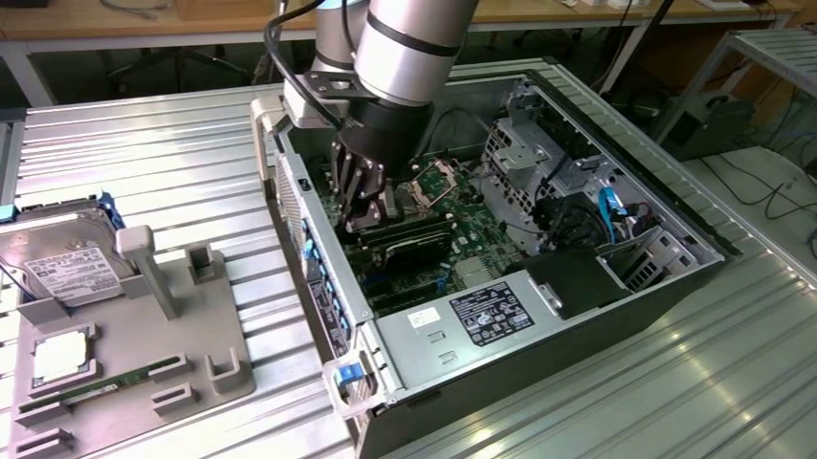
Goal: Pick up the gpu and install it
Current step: 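Press down on the gpu until it lock into place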
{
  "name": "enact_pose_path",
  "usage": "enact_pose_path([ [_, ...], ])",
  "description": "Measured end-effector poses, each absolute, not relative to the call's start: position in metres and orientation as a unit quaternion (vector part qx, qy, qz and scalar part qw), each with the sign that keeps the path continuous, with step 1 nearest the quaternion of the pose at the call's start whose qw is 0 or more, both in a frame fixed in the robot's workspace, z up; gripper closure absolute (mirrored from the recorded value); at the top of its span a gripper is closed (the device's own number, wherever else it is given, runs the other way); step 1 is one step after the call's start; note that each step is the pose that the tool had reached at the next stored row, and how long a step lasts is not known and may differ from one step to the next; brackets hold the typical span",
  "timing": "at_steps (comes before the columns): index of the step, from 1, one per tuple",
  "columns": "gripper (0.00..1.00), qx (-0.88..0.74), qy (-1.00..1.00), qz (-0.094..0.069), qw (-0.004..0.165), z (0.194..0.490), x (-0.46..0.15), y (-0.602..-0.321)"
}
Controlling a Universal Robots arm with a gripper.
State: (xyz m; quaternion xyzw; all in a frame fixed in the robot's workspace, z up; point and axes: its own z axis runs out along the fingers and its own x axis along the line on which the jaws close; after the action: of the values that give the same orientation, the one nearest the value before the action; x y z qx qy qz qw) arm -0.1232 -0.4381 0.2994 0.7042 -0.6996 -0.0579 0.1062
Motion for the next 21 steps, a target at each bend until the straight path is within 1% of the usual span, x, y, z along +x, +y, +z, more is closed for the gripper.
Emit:
enact_pose_path([
  [10,0.89,0.703,-0.699,-0.061,0.114,0.2977,-0.1241,-0.436],
  [15,0.89,0.702,-0.696,-0.077,0.131,0.2971,-0.1242,-0.4359],
  [16,0.89,0.702,-0.696,-0.078,0.131,0.297,-0.1239,-0.4358],
  [18,0.89,0.702,-0.696,-0.076,0.13,0.2963,-0.1234,-0.4352],
  [21,0.89,0.703,-0.698,-0.065,0.118,0.296,-0.1205,-0.4341],
])
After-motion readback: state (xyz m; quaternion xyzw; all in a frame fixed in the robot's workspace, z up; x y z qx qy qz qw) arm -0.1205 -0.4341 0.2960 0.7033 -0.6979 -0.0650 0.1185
